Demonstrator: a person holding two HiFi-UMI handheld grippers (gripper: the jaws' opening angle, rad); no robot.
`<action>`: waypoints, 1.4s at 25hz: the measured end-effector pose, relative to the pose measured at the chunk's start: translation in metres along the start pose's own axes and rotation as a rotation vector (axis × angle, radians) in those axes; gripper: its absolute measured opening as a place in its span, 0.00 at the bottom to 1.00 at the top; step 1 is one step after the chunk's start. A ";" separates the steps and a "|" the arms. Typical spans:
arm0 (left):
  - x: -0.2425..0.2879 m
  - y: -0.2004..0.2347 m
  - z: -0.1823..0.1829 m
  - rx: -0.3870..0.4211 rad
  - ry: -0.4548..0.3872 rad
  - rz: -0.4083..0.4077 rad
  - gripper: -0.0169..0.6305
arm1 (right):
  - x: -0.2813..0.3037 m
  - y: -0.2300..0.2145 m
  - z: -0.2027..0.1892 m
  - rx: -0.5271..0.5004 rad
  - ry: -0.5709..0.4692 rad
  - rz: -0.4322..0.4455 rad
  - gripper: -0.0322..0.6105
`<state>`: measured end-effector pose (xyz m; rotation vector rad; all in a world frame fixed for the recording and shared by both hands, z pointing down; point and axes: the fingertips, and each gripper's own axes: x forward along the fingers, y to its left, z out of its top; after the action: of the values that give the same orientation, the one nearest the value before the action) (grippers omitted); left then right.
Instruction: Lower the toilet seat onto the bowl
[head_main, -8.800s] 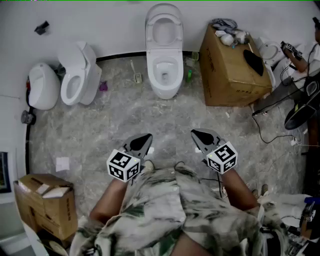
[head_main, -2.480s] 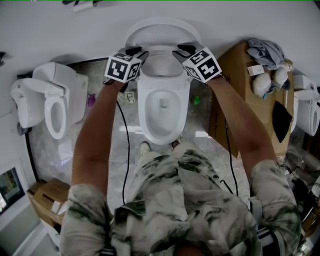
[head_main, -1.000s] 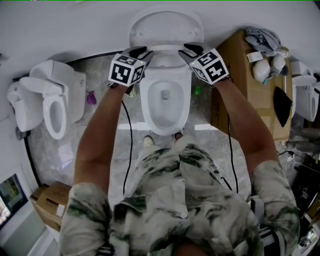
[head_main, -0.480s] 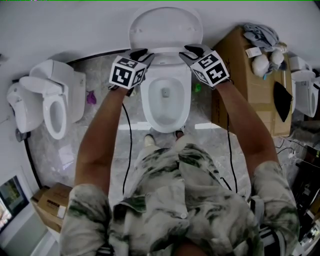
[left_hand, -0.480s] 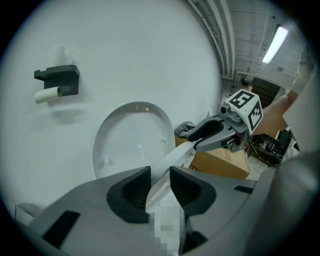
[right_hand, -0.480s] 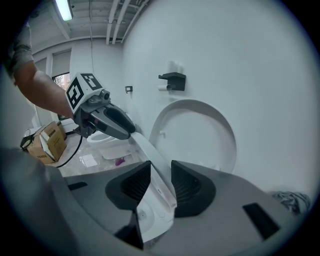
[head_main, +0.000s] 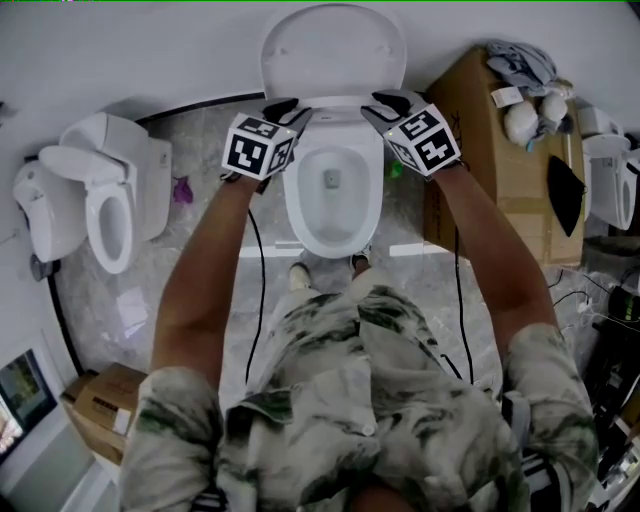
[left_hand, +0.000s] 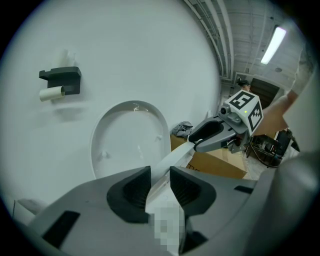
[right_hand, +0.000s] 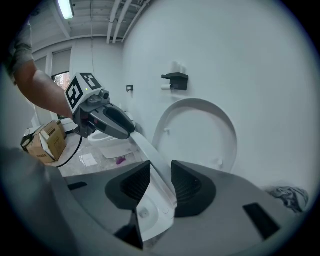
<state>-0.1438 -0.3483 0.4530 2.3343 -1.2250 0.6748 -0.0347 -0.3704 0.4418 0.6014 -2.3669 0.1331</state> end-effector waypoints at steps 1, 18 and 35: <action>-0.002 -0.001 -0.002 0.000 -0.001 0.001 0.23 | -0.001 0.003 -0.001 -0.001 0.000 0.000 0.28; -0.022 -0.034 -0.035 0.009 0.006 -0.009 0.23 | -0.020 0.043 -0.027 -0.008 0.017 -0.011 0.29; -0.040 -0.057 -0.067 0.025 -0.007 -0.031 0.23 | -0.031 0.081 -0.049 -0.003 0.026 -0.049 0.30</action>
<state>-0.1306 -0.2545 0.4750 2.3729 -1.1875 0.6765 -0.0221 -0.2745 0.4641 0.6517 -2.3248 0.1156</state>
